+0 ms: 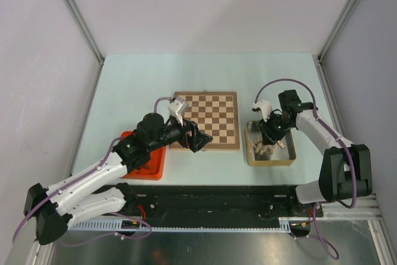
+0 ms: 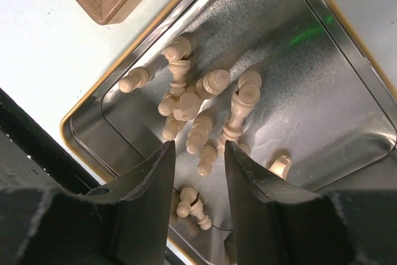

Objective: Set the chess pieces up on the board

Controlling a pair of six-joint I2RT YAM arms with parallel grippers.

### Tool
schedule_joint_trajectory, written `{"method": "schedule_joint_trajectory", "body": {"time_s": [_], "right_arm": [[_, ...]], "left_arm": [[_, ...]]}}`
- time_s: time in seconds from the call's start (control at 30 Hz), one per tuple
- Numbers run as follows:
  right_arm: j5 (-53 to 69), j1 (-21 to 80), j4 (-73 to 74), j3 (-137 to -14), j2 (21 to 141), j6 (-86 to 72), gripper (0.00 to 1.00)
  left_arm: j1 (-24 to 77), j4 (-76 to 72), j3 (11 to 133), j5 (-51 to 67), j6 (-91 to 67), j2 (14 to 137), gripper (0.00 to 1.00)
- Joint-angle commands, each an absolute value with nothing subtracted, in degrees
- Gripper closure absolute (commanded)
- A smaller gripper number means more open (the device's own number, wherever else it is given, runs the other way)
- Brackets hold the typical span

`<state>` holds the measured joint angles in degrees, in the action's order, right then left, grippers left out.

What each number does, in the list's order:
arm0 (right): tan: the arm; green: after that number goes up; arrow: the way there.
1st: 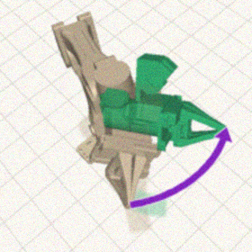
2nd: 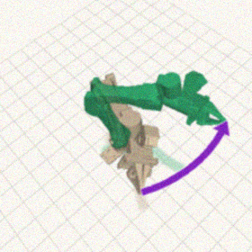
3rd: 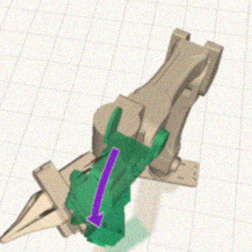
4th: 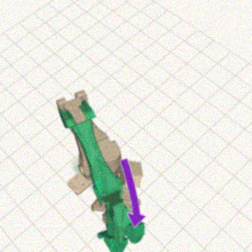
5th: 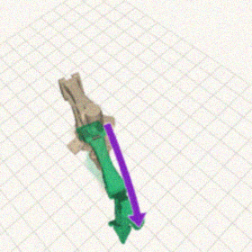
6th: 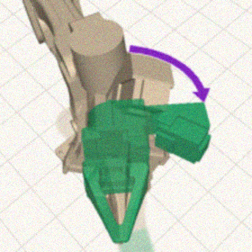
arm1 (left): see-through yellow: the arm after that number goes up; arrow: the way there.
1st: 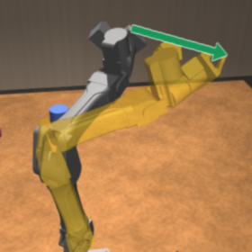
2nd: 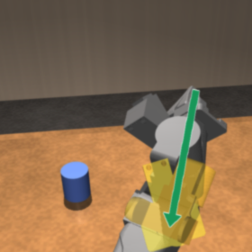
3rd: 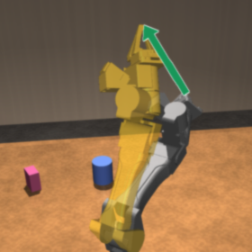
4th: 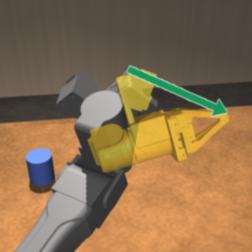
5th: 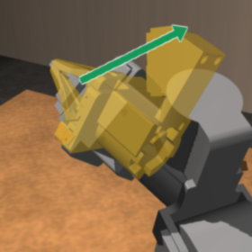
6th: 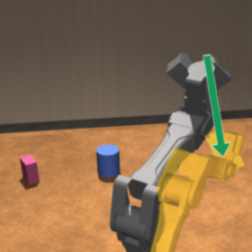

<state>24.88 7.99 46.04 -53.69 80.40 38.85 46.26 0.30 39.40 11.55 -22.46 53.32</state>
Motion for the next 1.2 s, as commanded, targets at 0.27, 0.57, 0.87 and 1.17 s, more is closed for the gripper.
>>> {"method": "schedule_joint_trajectory", "body": {"time_s": [0.27, 0.57, 0.87, 1.17], "right_arm": [[21.1, 10.7, 47.5, -53.8, 84.2, 39.4, 0.63], [20.1, 11.9, 47.3, -53.8, 85.5, 38.9, 0.67], [19.2, 12.7, 47.4, -53.8, 85.8, 38.8, 0.8], [18.9, 11.4, 48.0, -54.3, 81.7, 39.6, 0.91]], "left_arm": [[46.7, -2.6, 38.4, 10.6, -21.7, 53.2, 0.0], [46.7, -2.8, 37.8, 10.6, -22.1, 52.5, 0.0], [46.7, -2.8, 37.0, 10.4, -22.5, 51.2, 0.0], [46.7, -2.8, 36.2, 10.0, -22.4, 49.2, 0.01]]}}
